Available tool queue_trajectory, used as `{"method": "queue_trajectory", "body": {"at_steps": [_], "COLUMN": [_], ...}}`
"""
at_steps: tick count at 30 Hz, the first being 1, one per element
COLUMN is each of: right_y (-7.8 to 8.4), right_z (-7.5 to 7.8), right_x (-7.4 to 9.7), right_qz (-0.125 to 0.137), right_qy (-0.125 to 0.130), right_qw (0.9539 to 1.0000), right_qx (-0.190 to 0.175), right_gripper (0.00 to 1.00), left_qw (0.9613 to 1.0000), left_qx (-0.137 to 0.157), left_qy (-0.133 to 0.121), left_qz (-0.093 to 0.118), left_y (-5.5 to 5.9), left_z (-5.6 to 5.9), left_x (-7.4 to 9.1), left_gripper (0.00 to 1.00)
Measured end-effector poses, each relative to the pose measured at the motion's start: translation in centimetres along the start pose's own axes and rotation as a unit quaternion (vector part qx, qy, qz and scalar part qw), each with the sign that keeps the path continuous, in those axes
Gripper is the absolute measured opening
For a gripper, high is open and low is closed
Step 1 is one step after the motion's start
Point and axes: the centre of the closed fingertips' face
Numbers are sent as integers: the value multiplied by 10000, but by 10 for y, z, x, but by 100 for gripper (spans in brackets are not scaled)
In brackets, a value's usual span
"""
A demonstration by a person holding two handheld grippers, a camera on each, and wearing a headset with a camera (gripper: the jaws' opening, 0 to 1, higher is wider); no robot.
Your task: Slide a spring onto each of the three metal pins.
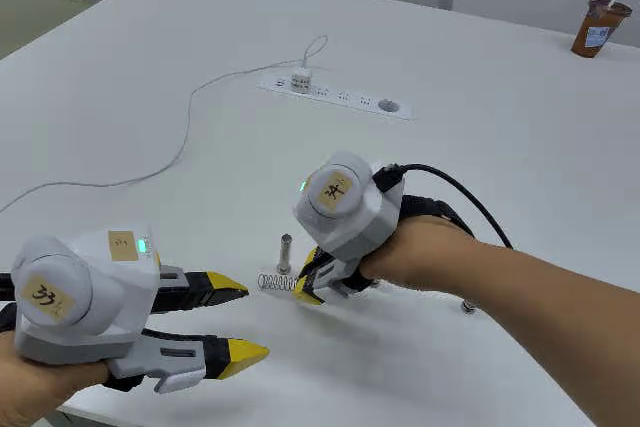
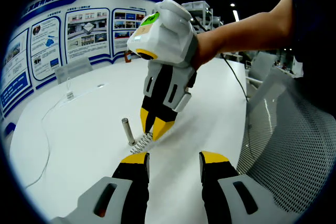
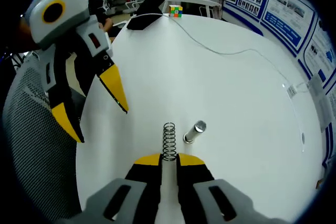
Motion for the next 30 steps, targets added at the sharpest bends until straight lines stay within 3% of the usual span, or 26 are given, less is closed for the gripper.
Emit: {"method": "queue_trajectory", "body": {"at_steps": [10, 30], "right_y": [-5, -12], "right_z": [3, 3], "right_x": [13, 33], "right_qz": [18, -134], "right_qy": [103, 68], "right_qw": [9999, 9998], "right_qx": [91, 145], "right_gripper": [12, 11], "left_qw": [10000, 9999], "left_qx": [-7, 6], "left_qy": [8, -29], "left_qz": [36, 99], "left_y": [-2, -4], "left_z": [1, 0], "left_x": [-1, -1], "left_gripper": [39, 39]}}
Point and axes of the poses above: the centre of the closed fingertips' face, and the gripper's own axes: x roughly backward along the fingers, z roughly to its right, y roughly out of its underside, and after that the axes turned 9 degrees about -x, right-handed
